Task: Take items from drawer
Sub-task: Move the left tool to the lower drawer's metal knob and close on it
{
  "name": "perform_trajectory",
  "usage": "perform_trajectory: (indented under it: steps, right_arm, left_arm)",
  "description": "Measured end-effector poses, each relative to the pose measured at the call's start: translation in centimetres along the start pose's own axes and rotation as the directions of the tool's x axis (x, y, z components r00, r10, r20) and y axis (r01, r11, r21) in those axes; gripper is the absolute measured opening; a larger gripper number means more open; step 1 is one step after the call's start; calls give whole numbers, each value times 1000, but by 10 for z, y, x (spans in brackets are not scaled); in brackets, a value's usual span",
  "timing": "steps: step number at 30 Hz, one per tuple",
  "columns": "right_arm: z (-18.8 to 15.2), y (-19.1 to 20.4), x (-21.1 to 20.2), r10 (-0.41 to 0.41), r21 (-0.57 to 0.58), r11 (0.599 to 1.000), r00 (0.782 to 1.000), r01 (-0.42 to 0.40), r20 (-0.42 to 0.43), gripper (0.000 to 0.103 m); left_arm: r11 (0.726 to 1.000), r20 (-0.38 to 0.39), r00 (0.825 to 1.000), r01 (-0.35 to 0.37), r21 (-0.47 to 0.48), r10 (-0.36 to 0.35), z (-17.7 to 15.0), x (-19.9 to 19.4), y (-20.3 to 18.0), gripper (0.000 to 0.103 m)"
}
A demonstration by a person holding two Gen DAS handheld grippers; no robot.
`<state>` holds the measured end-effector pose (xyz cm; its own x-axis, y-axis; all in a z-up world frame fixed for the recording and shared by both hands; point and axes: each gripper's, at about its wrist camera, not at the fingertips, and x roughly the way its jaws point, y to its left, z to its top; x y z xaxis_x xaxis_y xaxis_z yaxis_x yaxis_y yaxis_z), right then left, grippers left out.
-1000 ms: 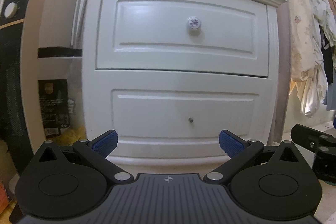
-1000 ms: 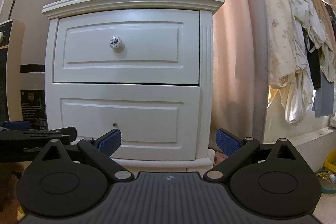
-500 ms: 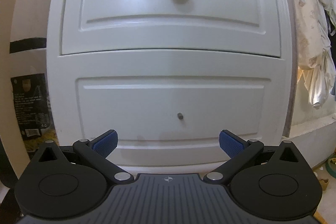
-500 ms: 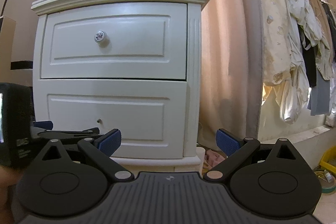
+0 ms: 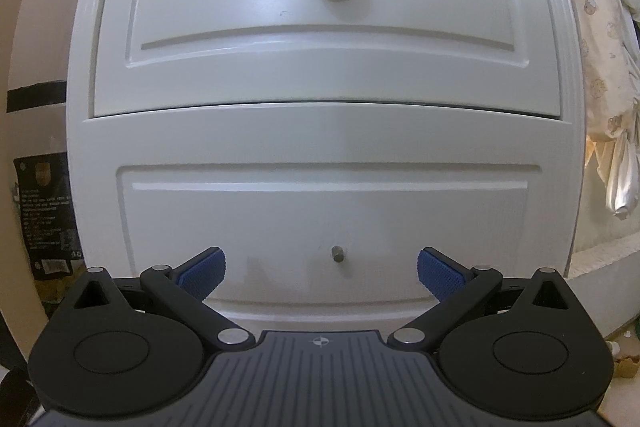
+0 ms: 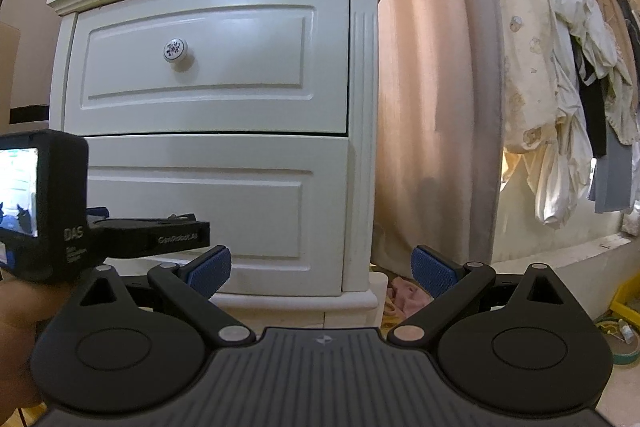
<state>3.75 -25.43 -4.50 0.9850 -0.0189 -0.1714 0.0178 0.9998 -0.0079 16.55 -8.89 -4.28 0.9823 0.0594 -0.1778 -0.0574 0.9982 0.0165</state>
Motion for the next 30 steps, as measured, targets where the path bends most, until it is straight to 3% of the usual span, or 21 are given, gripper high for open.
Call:
perform_trajectory:
  steps: [4, 9, 15, 16, 18, 23, 26, 28, 30]
  right_arm:
    - [-2, -2, 5, 0, 3, 1000, 1000, 0, -7, 103]
    - [-6, -4, 13, 1, 9, 1000, 1000, -1, -25, 103]
    - [-9, -7, 19, -2, 18, 1000, 999, 3, -37, 103]
    - [-9, -8, 20, -3, 18, 1000, 999, 4, -38, 103]
    - [-9, -8, 21, -5, 17, 1000, 999, 6, -40, 103]
    - [-10, -9, 24, -7, 18, 1000, 999, 8, -45, 103]
    - [-10, -8, 24, -6, 17, 1000, 999, 7, -44, 103]
    - [-10, -8, 24, -5, 16, 1000, 999, 5, -44, 103]
    - [-10, -8, 24, -2, 15, 1000, 999, 3, -45, 103]
  left_arm:
    - [1000, 20, 1000, -2, 3, 2, -2, 3, -5, 100]
    - [1000, 14, 1000, 14, 16, -15, -6, 8, -13, 81]
    - [1000, 12, 1000, 3, 18, -3, -9, 12, -21, 69]
    - [1000, 9, 1000, 1, 16, -1, -10, 12, -22, 66]
    - [1000, 0, 1000, 1, 17, -1, -10, 11, -24, 46]
    - [1000, -3, 1000, -8, 14, 8, -13, 11, -31, 39]
    - [1000, 20, 1000, -18, 20, 18, -15, 8, -34, 23]
    - [1000, 22, 1000, -17, 25, 17, -16, 6, -38, 21]
    - [1000, 10, 1000, -7, 18, 7, -16, 5, -41, 10]
